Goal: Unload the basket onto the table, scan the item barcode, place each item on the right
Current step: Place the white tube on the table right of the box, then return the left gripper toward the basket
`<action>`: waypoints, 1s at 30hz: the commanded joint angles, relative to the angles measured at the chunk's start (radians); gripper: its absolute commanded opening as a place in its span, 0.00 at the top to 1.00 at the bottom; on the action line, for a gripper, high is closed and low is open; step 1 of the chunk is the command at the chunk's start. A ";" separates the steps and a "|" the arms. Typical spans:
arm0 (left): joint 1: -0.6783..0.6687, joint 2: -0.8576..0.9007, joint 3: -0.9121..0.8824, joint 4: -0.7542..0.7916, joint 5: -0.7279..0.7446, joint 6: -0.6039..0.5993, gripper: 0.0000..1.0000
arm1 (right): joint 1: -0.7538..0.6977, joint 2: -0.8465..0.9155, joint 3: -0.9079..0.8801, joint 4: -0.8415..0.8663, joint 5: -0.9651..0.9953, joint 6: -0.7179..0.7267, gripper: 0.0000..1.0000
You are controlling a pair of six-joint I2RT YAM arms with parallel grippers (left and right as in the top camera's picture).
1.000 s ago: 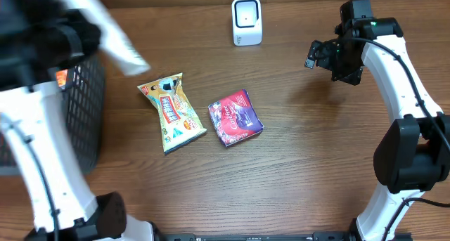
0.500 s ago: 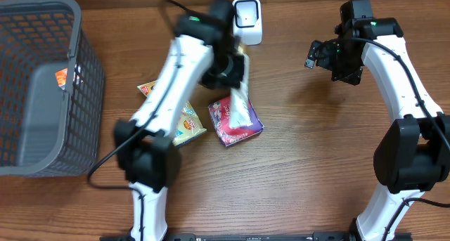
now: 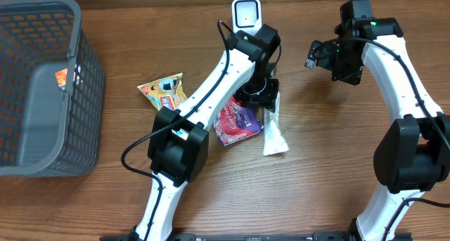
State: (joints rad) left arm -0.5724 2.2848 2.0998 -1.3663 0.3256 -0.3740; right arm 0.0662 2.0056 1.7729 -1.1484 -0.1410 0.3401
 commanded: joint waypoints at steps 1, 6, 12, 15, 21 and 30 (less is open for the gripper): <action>0.032 -0.019 0.034 -0.055 -0.011 -0.006 0.57 | 0.000 -0.027 0.028 0.002 0.006 0.005 0.00; 0.100 -0.021 0.267 -0.208 -0.013 0.043 0.62 | 0.000 -0.027 0.028 0.002 0.006 0.005 0.00; 0.233 -0.065 0.689 -0.323 0.019 0.088 0.36 | 0.000 -0.027 0.028 0.002 0.006 0.005 0.00; 0.352 -0.149 0.803 -0.323 -0.005 0.089 0.17 | 0.000 -0.027 0.028 0.002 0.006 0.005 0.00; 0.767 -0.328 0.814 -0.323 -0.160 0.115 0.00 | 0.000 -0.027 0.028 0.002 0.006 0.005 0.00; 1.209 -0.205 0.813 -0.323 -0.202 -0.051 0.00 | 0.000 -0.027 0.028 0.002 0.006 0.005 0.00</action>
State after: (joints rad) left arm 0.5789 1.9999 2.9108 -1.6844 0.1520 -0.3473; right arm 0.0662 2.0056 1.7729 -1.1481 -0.1410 0.3401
